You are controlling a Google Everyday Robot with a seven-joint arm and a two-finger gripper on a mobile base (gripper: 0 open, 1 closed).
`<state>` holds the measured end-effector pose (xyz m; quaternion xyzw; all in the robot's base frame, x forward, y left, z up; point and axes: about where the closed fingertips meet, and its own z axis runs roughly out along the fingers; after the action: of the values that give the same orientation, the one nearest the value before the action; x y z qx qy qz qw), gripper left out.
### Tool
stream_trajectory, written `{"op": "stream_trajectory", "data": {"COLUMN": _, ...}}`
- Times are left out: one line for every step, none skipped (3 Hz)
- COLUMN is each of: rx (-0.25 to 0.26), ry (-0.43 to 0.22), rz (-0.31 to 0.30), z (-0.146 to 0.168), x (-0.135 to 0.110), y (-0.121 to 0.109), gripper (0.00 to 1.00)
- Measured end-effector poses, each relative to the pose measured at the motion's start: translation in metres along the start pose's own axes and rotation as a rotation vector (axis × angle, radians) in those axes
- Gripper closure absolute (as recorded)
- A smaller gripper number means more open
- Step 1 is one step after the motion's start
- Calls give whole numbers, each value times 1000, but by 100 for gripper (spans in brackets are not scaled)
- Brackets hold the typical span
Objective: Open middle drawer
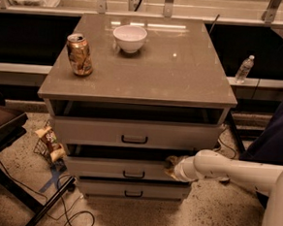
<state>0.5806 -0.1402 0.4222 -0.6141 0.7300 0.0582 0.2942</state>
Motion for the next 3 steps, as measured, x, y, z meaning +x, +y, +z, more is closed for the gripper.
{"op": "stream_trajectory", "data": {"rx": 0, "ry": 0, "rz": 0, "z": 0, "x": 0, "y": 0, "gripper": 36}}
{"op": "stream_trajectory", "data": {"rx": 0, "ry": 0, "rz": 0, "z": 0, "x": 0, "y": 0, "gripper": 12}}
{"op": "stream_trajectory", "data": {"rx": -3, "ry": -1, "rz": 0, "z": 1, "x": -1, "y": 1, "gripper": 0}}
